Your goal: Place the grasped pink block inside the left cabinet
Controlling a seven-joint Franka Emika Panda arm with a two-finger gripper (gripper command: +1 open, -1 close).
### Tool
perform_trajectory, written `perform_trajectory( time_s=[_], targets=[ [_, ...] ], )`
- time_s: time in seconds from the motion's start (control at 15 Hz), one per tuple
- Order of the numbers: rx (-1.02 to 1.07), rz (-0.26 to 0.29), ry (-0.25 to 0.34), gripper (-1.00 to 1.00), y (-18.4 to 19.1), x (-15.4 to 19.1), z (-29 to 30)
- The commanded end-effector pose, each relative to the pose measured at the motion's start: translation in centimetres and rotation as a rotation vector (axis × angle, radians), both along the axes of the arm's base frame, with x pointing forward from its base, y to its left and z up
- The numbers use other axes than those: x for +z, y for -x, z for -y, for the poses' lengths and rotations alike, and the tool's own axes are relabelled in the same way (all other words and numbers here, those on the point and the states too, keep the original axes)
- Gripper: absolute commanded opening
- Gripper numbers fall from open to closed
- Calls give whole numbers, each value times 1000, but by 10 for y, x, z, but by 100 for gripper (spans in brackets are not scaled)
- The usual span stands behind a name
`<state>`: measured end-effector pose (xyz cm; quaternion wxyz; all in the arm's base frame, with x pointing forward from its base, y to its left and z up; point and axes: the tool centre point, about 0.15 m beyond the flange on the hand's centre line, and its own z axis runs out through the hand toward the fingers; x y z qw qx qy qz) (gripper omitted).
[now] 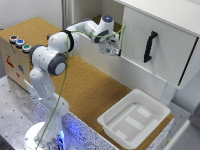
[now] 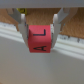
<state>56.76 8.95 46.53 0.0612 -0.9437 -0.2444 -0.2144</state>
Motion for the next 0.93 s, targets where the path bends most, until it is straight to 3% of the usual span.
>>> perform_trajectory(
  time_s=[0.0,0.13,0.4,0.6,0.67,0.87],
  targets=[
    [-105,4,-53,-100,-73,15,-30],
    [-185,0,-75,-100,-95,10,-31],
    [-355,56,-114,-100,-133,10,-33],
    [-410,65,-92,-100,-143,11,-37],
    [-418,68,-85,100,-141,13,-36],
    [-398,107,-75,100,-106,24,-32]
  ],
)
